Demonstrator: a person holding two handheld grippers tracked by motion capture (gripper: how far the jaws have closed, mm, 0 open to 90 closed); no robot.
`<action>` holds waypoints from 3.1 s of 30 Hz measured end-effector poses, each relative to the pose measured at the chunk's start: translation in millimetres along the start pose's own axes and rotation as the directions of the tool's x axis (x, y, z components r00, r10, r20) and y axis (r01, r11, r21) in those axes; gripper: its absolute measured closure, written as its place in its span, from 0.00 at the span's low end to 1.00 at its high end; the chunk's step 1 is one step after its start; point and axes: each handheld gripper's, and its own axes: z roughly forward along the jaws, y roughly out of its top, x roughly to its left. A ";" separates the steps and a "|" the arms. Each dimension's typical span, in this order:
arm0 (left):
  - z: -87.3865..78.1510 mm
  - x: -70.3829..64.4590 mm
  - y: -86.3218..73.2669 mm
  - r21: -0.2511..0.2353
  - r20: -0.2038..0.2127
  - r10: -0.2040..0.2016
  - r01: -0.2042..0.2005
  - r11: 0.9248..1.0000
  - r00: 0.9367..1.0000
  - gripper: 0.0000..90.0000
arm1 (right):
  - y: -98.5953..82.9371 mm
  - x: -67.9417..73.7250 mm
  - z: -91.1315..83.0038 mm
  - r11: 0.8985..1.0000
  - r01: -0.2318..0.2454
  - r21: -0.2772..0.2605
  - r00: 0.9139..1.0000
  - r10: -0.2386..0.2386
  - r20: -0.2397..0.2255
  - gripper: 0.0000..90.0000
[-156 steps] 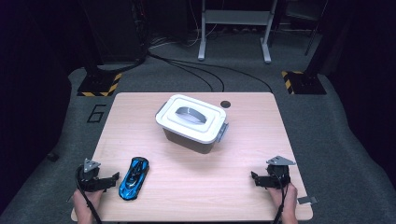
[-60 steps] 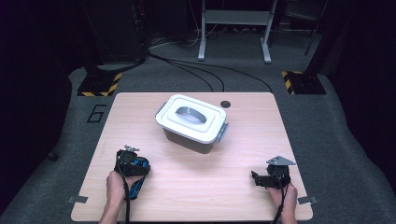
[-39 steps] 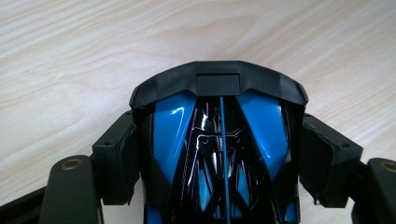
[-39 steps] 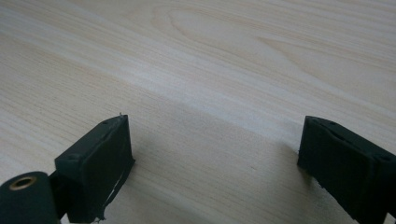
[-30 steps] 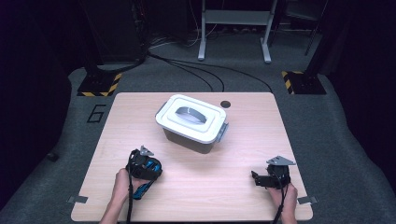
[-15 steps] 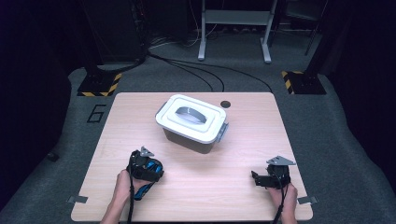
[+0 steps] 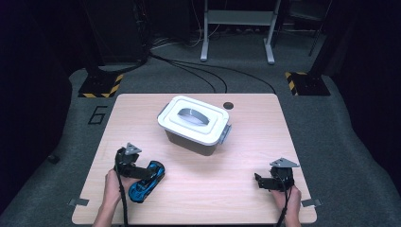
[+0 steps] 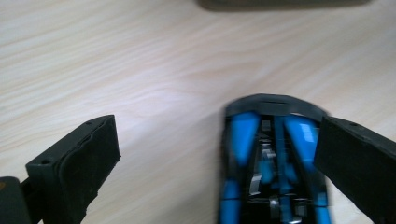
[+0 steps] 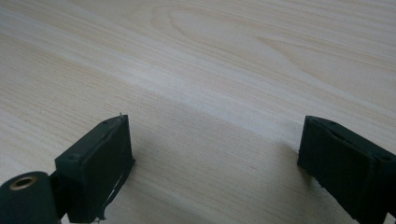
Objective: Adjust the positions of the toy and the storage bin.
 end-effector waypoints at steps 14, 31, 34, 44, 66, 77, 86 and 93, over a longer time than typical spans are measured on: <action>4.8 62.0 -52.5 0.014 -0.146 -0.101 0.104 0.994 0.984 0.00 | 0.1 0.1 0.1 1.000 -0.002 0.000 1.000 0.002 0.001 0.10; 10.2 66.1 -78.7 -0.079 -0.133 -0.148 0.138 0.987 0.980 0.00 | 13.3 2.7 -2.0 1.000 0.006 0.001 1.000 -0.006 -0.021 0.11; 10.3 66.1 -78.8 -0.080 -0.132 -0.149 0.139 0.987 0.980 0.00 | 22.7 5.4 -3.9 1.000 0.008 -0.008 0.999 -0.008 -0.035 0.11; 10.1 66.1 -78.9 -0.078 -0.132 -0.143 0.133 0.988 0.981 0.00 | 72.4 13.3 -2.6 0.999 -0.014 -0.050 0.995 0.009 -0.094 0.11; 9.2 65.1 -79.2 -0.086 -0.133 -0.145 0.134 0.987 0.980 0.03 | 153.8 30.5 11.0 0.995 -0.009 -0.100 0.986 -0.007 -0.166 0.25; 9.2 65.3 -79.4 -0.090 -0.133 -0.149 0.138 0.986 0.980 0.04 | 181.6 34.3 33.3 0.995 -0.060 -0.085 0.984 0.045 -0.172 0.66; 9.1 65.3 -79.5 -0.090 -0.134 -0.150 0.139 0.986 0.980 0.04 | 188.5 37.0 45.0 0.995 -0.073 -0.074 0.983 0.060 -0.173 0.77; 8.1 65.6 -79.4 -0.083 -0.133 -0.145 0.135 0.987 0.980 0.05 | 188.2 39.0 47.8 0.993 -0.097 -0.069 0.979 0.083 -0.184 0.84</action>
